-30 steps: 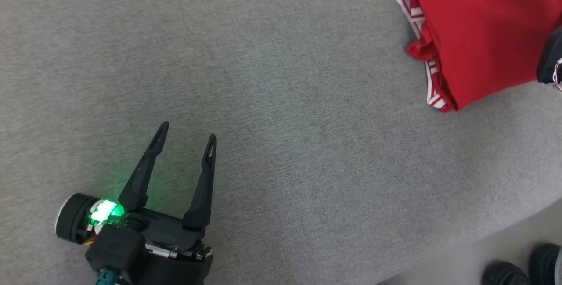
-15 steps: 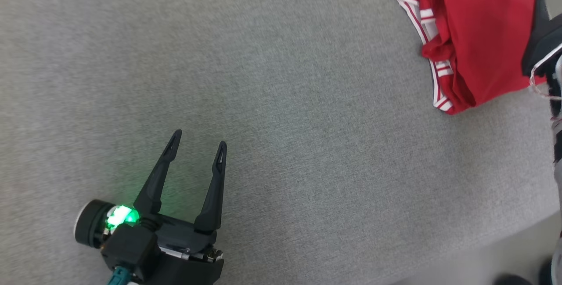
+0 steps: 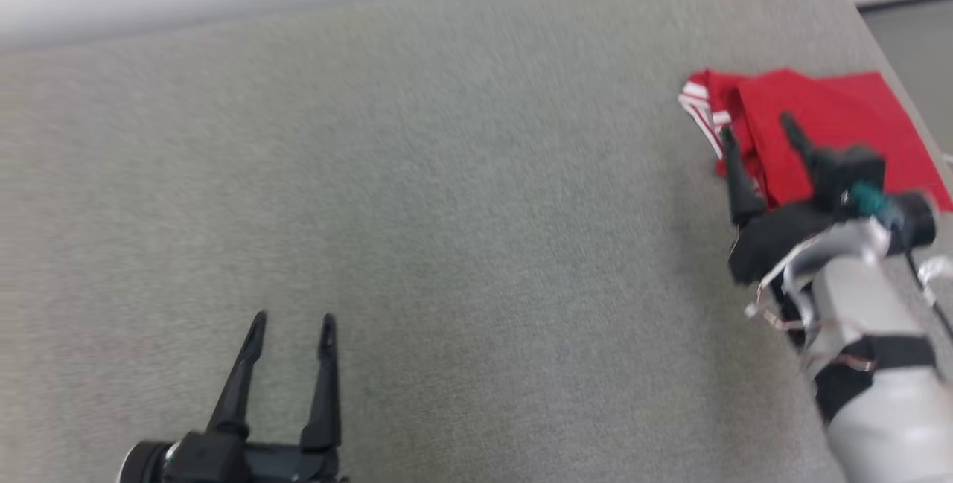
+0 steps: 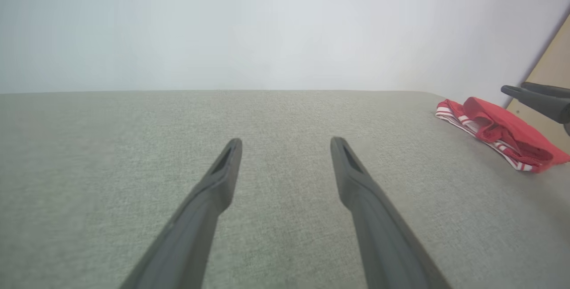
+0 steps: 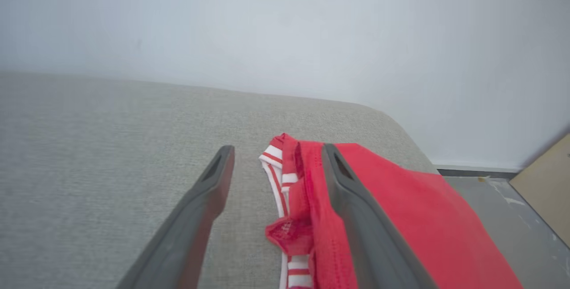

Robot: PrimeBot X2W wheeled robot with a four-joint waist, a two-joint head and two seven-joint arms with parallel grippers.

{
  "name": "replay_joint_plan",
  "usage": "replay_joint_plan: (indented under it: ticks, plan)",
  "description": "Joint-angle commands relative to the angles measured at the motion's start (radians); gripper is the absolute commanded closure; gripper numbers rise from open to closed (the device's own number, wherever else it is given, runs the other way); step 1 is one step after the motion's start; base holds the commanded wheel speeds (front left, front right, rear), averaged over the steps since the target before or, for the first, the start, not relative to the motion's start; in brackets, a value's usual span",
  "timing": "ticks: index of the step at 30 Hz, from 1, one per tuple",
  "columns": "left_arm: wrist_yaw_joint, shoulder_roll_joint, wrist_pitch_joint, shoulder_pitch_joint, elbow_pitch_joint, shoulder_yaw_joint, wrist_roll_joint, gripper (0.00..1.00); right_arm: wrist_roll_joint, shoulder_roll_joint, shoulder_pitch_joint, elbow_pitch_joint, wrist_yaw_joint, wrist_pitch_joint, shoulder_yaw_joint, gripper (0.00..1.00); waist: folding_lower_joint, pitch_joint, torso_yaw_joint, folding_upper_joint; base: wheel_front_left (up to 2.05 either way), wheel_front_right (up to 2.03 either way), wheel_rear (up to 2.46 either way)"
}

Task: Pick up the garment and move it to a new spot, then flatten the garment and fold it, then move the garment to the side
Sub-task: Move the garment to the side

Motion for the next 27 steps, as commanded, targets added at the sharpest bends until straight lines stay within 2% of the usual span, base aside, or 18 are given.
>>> replay_joint_plan:
  ticks: [1,7,11,15,21,27]
  plan:
    - [0.006,-0.005,-0.002,0.026,0.007,0.014,-0.005,0.0,0.033,0.007,0.05,-0.036,0.0,-0.01,0.009,0.0,0.0003,-0.143,0.092,0.0002,0.0,0.0,0.0]
    - [0.047,-0.013,-0.003,0.092,0.037,0.102,-0.02,0.0,0.099,0.045,0.261,-0.245,0.0,-0.028,0.042,0.0,0.0003,-0.231,0.125,0.0002,0.0,0.0,0.0]
    - [0.05,-0.017,-0.003,0.129,0.061,0.145,-0.025,0.0,0.131,0.099,0.415,-0.36,0.0,-0.025,-0.006,0.0,0.0003,-0.282,0.144,0.0002,0.0,0.0,0.0]
    - [0.046,-0.019,-0.003,0.148,0.08,0.177,-0.025,0.0,0.114,0.173,0.548,-0.472,0.0,-0.011,-0.058,0.0,0.0003,-0.298,0.158,0.0002,0.0,0.0,0.0]
    - [0.027,-0.02,-0.003,0.182,0.122,0.194,0.002,0.0,0.07,0.239,0.69,-0.569,0.0,0.041,-0.116,0.0,0.0003,-0.311,0.159,0.0002,0.0,0.0,0.0]
    - [0.023,-0.022,-0.003,0.202,0.133,0.211,-0.007,0.0,0.056,0.262,0.755,-0.625,0.0,0.062,-0.158,0.0,0.0003,-0.318,0.154,0.0002,0.0,0.0,0.0]
